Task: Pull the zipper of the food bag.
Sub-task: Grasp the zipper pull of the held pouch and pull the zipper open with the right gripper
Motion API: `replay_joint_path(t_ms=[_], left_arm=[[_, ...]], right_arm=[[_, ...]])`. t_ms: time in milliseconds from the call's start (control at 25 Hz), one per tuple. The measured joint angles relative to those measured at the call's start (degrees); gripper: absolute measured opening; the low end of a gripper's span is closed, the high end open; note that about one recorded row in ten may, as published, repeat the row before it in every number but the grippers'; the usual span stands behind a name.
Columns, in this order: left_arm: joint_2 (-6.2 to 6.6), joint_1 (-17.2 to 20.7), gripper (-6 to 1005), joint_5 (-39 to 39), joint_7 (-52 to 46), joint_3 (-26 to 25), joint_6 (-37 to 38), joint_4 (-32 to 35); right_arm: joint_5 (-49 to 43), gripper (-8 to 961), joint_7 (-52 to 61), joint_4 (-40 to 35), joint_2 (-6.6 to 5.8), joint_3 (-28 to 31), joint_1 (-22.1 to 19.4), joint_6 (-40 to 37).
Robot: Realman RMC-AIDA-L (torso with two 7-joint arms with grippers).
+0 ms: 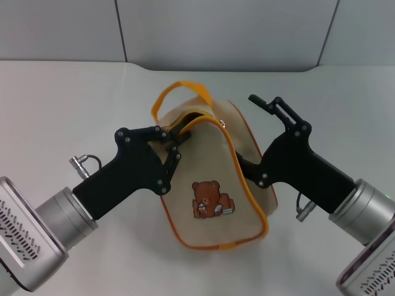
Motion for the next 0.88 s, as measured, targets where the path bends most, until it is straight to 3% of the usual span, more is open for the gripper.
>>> replay_joint_path(t_ms=[320,520,720,880], left_arm=[[0.00,-0.01,64,0.01,0.00,-0.01,-0.05,-0.01],[0.00,-0.01,64,0.02,0.00,-0.01,-0.03,-0.01],[0.00,-0.01,60,0.03,0.00,-0.01,-0.03,0.00],[0.00,-0.01,60,0.02,0.00,-0.01,0.01,0.00]], right_arm=[[0.11,845,0.04,0.63,0.01,0.06,-0.11,-0.38],[-0.04,798,0.07,0.84,0.01,0.06,0.01,-0.18],[-0.04,598,0.09,1.12,0.01,0.06,0.36,0.60],[-0.04,495,0.09,1.38,0.01,0.06,0.90,1.77]])
